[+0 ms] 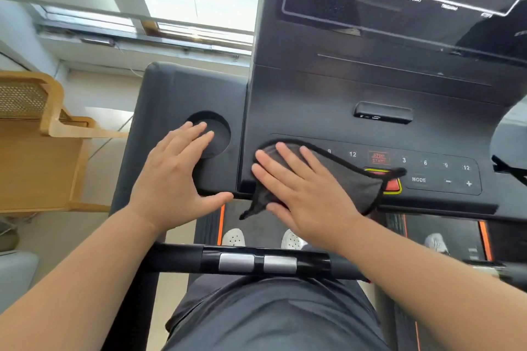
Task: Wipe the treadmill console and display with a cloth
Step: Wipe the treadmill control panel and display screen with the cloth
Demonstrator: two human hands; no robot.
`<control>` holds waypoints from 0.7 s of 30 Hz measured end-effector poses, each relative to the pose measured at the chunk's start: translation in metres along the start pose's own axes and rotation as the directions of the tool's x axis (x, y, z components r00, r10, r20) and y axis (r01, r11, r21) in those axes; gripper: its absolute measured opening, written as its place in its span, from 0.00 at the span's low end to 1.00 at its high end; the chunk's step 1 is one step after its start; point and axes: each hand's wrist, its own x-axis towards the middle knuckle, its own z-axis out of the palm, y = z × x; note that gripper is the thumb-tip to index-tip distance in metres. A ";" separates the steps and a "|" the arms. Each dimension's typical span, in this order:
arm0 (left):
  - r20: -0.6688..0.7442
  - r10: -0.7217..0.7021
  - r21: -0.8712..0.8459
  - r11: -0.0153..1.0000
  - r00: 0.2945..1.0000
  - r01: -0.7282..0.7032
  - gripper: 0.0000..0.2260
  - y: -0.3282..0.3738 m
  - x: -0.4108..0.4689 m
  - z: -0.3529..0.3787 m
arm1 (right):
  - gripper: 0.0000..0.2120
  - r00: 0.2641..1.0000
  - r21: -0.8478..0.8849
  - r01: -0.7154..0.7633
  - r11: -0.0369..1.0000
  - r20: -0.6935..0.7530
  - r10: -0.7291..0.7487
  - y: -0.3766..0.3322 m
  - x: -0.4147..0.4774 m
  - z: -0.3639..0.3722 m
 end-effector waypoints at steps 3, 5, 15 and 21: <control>-0.018 -0.050 0.105 0.993 0.999 0.052 0.38 0.004 -0.002 0.002 | 0.36 0.991 -0.005 -0.130 0.991 -0.001 0.130 0.005 -0.031 0.008; -0.010 -0.105 0.201 0.974 0.994 0.105 0.36 0.008 0.000 0.004 | 0.39 0.972 0.039 -0.235 0.971 0.034 0.233 0.019 -0.031 0.004; 0.031 -0.135 0.197 0.972 0.990 0.127 0.37 0.005 0.001 0.004 | 0.37 0.964 0.106 -0.265 0.958 0.054 0.261 0.012 0.080 -0.030; -0.026 -0.130 0.133 0.982 0.991 0.132 0.38 0.003 0.002 0.004 | 0.33 0.999 0.035 -0.030 0.999 0.043 0.029 -0.001 0.013 -0.009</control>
